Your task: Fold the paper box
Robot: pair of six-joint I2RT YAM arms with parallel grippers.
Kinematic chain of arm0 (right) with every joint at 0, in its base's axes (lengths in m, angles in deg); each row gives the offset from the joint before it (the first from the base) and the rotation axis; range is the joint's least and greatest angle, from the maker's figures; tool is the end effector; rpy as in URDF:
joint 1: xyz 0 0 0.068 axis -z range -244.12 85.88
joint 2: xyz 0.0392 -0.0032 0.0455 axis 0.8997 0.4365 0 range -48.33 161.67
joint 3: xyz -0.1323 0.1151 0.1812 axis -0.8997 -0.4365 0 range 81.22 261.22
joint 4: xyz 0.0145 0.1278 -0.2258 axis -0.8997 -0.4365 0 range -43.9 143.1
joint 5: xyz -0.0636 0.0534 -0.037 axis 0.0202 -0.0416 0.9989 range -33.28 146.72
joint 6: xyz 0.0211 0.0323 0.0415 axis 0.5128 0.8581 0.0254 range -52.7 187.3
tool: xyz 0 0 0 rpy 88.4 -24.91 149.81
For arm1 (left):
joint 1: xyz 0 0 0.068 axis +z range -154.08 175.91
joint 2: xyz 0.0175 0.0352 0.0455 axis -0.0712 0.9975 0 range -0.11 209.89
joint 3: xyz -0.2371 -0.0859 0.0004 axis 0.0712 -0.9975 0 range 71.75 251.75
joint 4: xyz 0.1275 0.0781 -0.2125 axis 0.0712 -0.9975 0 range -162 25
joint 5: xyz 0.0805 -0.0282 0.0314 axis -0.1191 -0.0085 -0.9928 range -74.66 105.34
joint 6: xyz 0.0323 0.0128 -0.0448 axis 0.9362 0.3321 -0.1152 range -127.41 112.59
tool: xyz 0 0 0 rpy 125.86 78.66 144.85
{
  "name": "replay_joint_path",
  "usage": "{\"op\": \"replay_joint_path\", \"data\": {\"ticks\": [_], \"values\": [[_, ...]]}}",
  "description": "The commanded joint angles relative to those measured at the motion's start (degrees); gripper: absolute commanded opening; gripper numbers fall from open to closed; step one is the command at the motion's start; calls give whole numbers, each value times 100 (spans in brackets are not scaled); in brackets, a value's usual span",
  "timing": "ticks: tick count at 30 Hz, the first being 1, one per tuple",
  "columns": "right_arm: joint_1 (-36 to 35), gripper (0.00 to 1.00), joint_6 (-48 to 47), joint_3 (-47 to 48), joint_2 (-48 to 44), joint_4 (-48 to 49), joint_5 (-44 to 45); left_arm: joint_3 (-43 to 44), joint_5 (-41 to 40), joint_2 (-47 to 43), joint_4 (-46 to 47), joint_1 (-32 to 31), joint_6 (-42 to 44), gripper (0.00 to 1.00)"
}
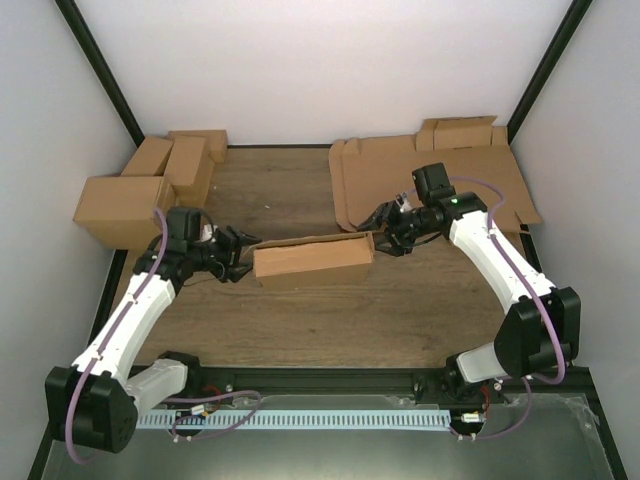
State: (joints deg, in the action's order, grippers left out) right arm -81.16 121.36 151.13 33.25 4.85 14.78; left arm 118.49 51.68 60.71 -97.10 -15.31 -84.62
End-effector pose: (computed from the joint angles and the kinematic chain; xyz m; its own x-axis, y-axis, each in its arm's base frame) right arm 0.2663 0.1093 0.2734 -0.9214 0.3476 0.1740 0.3540 0.5652 0.7452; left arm 0.2166 -0.0669 0.2479 -0.7020 -0.6615 0.2636 -0.5663 0.2942 -0.7699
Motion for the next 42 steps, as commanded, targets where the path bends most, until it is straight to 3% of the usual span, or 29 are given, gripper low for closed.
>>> {"op": "replay_joint_path", "data": {"ticks": [1,9,12,19,33,42], "values": [[-54,55,-143,24,-171,-72,-250,-185,295,-228,-57,-20,121,64],[-265,51,-551,-753,-606,209,-432,-104,294,-283,-5,-85,998,42],[-430,50,-649,-1267,-856,263,-386,-288,235,-475,-68,-187,1297,40],[-616,46,-417,-2075,-1338,405,-334,-1115,468,-1008,-108,-334,982,39],[-622,44,-306,-1107,-832,416,-432,-763,629,-541,203,-345,819,28],[-574,30,63,-435,-590,135,-395,-30,896,42,-68,-339,738,18]]}}
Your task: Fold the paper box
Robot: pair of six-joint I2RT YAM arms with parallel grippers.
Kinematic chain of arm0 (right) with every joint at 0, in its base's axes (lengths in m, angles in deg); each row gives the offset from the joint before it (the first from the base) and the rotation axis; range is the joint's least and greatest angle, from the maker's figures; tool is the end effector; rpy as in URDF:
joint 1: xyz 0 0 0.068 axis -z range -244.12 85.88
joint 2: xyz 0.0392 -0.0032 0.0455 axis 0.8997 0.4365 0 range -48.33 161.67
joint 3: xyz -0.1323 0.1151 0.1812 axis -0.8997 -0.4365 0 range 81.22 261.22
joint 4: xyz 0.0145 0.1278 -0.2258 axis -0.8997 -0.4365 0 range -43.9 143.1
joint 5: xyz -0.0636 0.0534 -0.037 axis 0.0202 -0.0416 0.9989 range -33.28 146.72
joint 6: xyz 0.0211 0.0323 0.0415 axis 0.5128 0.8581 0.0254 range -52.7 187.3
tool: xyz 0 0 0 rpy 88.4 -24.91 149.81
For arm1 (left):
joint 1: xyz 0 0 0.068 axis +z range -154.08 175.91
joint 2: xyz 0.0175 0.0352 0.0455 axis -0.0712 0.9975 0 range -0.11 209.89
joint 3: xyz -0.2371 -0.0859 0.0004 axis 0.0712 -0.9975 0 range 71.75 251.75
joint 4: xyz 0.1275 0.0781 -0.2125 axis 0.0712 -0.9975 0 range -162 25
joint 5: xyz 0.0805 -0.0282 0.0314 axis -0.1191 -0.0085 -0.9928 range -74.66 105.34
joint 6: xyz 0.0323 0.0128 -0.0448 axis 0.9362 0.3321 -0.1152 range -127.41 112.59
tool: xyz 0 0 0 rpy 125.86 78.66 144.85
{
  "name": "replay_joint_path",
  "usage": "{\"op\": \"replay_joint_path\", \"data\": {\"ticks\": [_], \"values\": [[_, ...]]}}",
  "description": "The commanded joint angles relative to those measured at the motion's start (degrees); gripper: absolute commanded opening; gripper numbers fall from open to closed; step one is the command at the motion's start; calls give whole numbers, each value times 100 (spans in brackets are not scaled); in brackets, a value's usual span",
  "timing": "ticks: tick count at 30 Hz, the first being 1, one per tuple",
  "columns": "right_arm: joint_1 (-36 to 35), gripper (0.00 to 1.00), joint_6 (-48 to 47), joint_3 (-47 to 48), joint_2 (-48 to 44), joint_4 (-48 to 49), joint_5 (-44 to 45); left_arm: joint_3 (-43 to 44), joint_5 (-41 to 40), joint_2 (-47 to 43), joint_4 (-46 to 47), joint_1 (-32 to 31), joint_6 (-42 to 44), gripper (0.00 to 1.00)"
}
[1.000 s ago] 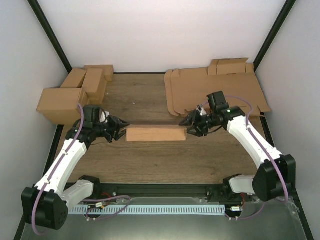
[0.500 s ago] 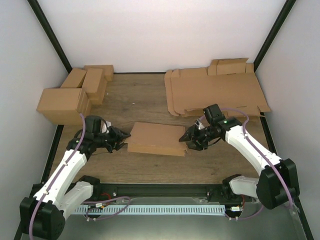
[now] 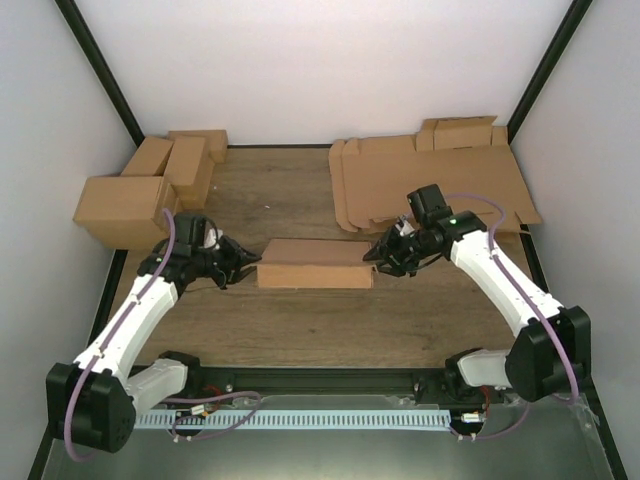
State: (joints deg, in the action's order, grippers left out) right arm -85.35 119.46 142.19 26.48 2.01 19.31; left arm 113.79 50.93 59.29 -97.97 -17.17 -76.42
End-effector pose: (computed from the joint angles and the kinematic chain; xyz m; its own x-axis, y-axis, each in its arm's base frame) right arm 0.2258 0.1135 0.2521 -0.9346 0.3100 0.1746 0.3432 0.6561 0.6721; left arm 0.2035 -0.0710 0.2252 -0.7783 -0.5986 0.1895 -0.5044 0.4163 -0.7565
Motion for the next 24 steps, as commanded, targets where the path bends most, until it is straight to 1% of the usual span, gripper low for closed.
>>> {"op": "replay_joint_path", "data": {"ticks": [1,4,5,6,7,8,10,13,15,18,24], "values": [[-153,30,279,492,120,422,-866,523,994,237,-37,-151,-78,18],[-137,31,409,671,230,326,-920,741,1101,379,-261,-151,-189,18],[-131,32,492,757,272,244,-946,811,1132,407,-368,-150,-287,17],[-123,32,609,834,304,149,-997,861,1148,415,-452,-149,-424,14],[-120,32,750,912,335,58,-1060,911,1152,396,-561,-151,-635,10],[-118,33,903,996,365,-109,-1126,939,1149,341,-646,-151,-896,9],[-90,35,1067,1164,447,-292,-1292,931,1135,172,-643,-151,-1628,10],[16,36,1182,1519,583,-784,-1227,901,1110,-44,-486,-151,-2591,12],[111,36,1369,1564,633,-1023,-1259,966,1039,-84,-539,-151,-2914,12],[205,36,1585,1427,678,-1169,-1491,1149,890,-21,-857,-151,-3125,12],[311,36,1663,1426,953,-1168,-1595,1265,929,399,-931,-151,-3124,13]]}}
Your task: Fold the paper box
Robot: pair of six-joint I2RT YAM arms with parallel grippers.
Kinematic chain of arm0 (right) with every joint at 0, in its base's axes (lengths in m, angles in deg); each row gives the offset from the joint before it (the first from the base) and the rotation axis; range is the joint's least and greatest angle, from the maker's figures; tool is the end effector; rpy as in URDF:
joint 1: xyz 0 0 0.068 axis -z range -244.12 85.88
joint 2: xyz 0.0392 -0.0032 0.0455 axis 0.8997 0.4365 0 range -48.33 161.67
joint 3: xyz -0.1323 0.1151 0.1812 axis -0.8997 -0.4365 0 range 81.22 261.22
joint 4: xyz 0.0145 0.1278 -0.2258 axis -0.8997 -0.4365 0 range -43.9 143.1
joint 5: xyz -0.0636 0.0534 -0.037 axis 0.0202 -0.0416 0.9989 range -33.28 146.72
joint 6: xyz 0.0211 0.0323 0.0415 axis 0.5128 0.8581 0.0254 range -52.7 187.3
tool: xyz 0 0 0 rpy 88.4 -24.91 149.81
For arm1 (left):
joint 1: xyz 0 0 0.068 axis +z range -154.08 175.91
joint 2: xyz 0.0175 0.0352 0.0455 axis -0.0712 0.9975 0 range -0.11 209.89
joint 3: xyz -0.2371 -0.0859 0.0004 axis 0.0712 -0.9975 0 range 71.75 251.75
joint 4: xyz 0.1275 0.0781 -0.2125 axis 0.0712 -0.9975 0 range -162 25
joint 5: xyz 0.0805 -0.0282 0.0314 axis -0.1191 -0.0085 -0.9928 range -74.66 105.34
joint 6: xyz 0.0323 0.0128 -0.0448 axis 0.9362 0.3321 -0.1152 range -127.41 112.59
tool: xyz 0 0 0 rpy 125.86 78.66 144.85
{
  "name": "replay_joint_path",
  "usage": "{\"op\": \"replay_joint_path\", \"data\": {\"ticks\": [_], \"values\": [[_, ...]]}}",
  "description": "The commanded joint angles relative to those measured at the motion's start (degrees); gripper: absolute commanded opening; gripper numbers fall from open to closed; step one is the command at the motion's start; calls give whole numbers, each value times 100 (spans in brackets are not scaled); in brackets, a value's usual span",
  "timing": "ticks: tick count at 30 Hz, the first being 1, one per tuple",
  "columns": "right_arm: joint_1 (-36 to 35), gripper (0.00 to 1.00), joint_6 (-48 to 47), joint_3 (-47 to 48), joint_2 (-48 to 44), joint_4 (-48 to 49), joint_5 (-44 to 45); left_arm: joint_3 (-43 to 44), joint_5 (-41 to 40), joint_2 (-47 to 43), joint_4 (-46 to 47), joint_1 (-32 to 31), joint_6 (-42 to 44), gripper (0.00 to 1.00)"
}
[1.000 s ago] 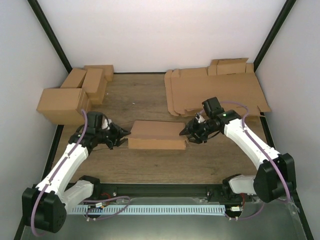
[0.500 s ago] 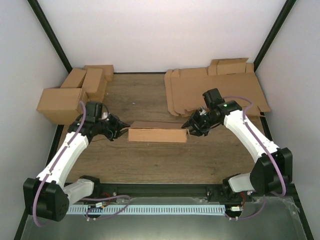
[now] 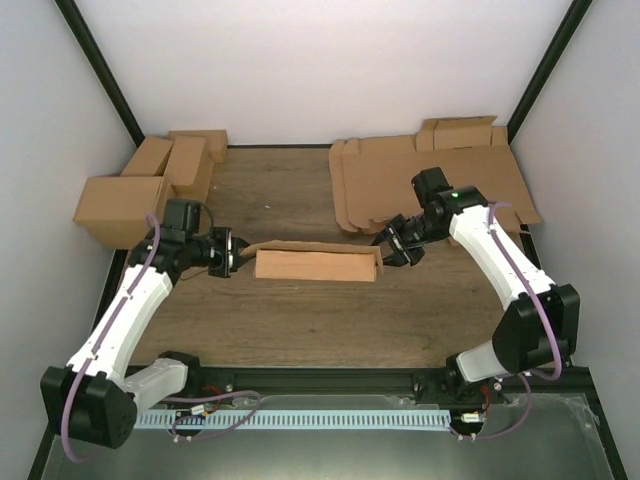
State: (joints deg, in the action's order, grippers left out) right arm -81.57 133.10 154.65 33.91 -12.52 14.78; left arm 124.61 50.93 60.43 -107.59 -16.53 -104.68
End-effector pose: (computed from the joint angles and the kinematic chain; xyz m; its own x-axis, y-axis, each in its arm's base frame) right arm 0.2444 0.1046 0.2762 -0.7362 0.4799 0.4772 0.6766 0.5324 0.5086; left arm 0.2075 -0.0694 0.2700 -0.4391 -0.7292 0.5248 -0.8131 0.0740 -0.5775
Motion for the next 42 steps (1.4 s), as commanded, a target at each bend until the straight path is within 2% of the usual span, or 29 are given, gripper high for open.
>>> {"op": "replay_joint_path", "data": {"ticks": [1,11,15,19,24,30,34,38,42], "values": [[-49,36,267,199,292,287,-1159,215,940,382,20,-218,-274,13],[120,39,-253,543,958,136,-1004,677,740,1242,-475,-214,823,14],[179,42,-274,443,935,248,-924,701,588,1309,-566,-197,1178,27],[255,42,-317,441,927,272,-855,906,282,1400,-928,-94,1787,37],[310,42,-355,476,915,303,-826,1849,-842,1745,-2066,43,3228,51],[323,41,-423,546,969,314,-806,2682,-1358,2241,-2840,78,4503,58],[322,41,-460,602,1025,325,-790,3306,-1814,2426,-3347,84,4996,65],[331,41,-471,680,1102,348,-787,3557,-2121,2505,-3615,85,5423,74],[331,41,-497,812,1182,328,-762,3812,-2666,2324,-3398,102,5893,84]]}}
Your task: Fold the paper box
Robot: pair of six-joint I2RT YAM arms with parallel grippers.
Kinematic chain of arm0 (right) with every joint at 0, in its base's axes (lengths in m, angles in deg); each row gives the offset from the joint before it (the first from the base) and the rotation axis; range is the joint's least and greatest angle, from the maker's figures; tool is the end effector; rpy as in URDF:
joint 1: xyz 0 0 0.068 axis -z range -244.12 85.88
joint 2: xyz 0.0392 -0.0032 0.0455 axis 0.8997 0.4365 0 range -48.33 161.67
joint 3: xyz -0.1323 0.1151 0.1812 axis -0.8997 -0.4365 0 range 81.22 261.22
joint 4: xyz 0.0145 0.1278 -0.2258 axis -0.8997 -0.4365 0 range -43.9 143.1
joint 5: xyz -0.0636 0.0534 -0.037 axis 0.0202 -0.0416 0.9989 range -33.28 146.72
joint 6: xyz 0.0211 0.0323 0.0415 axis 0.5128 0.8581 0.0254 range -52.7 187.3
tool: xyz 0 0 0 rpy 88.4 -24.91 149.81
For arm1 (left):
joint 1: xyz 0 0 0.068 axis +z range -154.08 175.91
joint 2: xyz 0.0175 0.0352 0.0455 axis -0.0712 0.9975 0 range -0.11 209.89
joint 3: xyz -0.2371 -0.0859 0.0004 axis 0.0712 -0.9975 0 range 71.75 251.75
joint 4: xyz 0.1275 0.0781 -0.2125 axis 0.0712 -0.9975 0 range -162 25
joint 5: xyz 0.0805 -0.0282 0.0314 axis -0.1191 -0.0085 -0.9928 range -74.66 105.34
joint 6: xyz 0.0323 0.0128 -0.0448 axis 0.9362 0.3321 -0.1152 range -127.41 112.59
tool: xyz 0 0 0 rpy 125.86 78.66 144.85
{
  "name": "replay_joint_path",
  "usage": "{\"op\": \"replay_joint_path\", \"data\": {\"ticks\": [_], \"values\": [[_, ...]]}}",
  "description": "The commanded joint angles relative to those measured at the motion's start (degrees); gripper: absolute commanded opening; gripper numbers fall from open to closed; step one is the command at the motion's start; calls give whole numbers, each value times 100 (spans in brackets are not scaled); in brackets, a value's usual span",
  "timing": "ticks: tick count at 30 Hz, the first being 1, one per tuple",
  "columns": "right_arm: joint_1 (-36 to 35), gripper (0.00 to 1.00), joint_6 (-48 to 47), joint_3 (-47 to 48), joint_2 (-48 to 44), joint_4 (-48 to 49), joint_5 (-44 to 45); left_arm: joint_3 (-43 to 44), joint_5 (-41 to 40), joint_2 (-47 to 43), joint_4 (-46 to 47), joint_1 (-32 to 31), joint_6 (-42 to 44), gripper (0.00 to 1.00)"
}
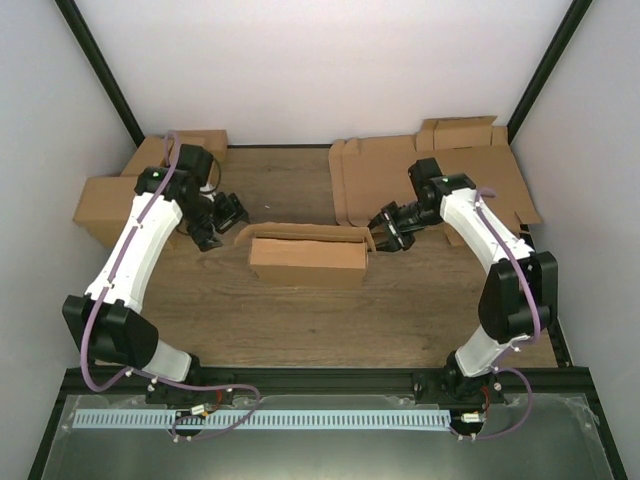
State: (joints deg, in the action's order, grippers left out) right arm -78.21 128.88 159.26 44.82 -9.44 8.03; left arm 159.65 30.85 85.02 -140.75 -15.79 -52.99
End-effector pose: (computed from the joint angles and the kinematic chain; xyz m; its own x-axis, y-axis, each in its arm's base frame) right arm 0.2888 0.1031 0.2524 -0.7293 0.4156 0.5435 0.6827 0.4953 0.5372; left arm 0.2644 -0.0656 0.3196 -0.8497 -0.5268 -0.0223 -0.4782 0.7878 -0.3881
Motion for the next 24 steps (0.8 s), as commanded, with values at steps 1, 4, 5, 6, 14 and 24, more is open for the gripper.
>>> {"op": "replay_joint_path", "data": {"ticks": [1,4,5,6,14,24], "values": [[-2,41,-84,391,105,15,-86,408,-767,-191,-5,32,869,86],[1,41,-115,448,154,1,-92,633,-295,-233,159,37,1637,86],[-4,41,-124,461,166,-1,-81,666,-127,-240,146,37,1908,85],[-3,41,-127,465,171,1,-75,662,72,-264,140,37,2200,85],[-2,41,-184,523,256,1,-114,-422,1205,-1124,1277,32,3247,68],[-6,40,-258,547,299,-5,-115,-680,683,-1255,1238,-44,4193,65]]}}
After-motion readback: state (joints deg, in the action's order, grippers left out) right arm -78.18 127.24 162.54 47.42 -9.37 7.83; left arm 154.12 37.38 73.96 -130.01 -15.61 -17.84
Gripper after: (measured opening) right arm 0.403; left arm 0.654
